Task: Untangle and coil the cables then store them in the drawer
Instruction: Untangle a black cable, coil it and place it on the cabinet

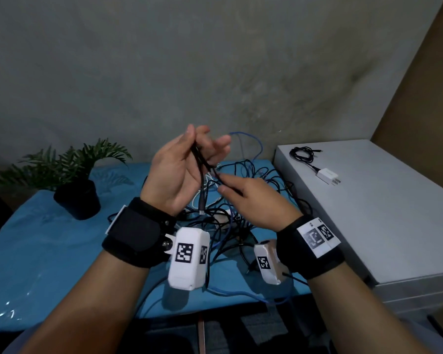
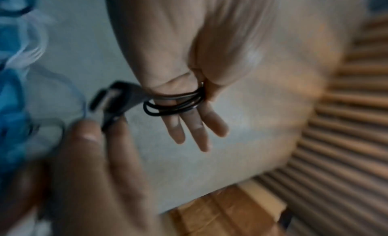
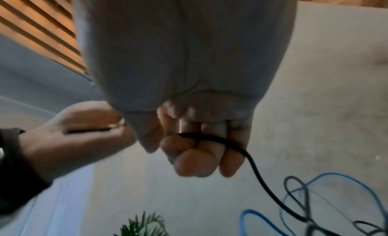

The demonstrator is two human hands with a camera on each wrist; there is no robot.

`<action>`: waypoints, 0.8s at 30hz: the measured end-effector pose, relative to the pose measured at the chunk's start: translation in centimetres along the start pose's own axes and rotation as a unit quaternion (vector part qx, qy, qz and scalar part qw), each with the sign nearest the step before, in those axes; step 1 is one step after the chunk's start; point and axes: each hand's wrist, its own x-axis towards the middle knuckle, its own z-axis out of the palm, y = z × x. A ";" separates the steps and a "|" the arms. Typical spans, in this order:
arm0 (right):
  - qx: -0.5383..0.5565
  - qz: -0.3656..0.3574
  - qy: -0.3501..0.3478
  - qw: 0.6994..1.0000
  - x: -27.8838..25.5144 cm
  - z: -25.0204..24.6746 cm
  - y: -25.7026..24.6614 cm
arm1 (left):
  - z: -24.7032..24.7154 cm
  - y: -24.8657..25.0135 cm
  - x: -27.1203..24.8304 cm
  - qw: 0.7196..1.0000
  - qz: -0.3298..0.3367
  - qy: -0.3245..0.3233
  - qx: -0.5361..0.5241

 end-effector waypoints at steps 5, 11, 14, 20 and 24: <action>-0.026 -0.027 0.009 0.999 -0.4 -0.9 -2.0 | 0.1 -1.1 -0.5 0.920 0.062 -0.015 0.387; 0.030 -0.018 0.120 0.992 -0.5 -0.9 -2.3 | 0.0 -1.9 -0.4 0.750 0.116 -0.054 0.649; 0.050 -0.009 0.181 0.982 -0.5 -1.8 -1.8 | 0.0 -1.4 -0.2 0.744 0.069 -0.100 0.657; 0.217 -0.054 0.232 0.947 -0.6 -4.0 -1.2 | -0.1 -0.6 -0.9 0.904 -0.116 -0.210 0.355; 0.281 -0.062 0.208 0.935 -0.6 -4.2 -0.9 | 0.1 0.7 -0.8 0.970 -0.114 -0.187 0.106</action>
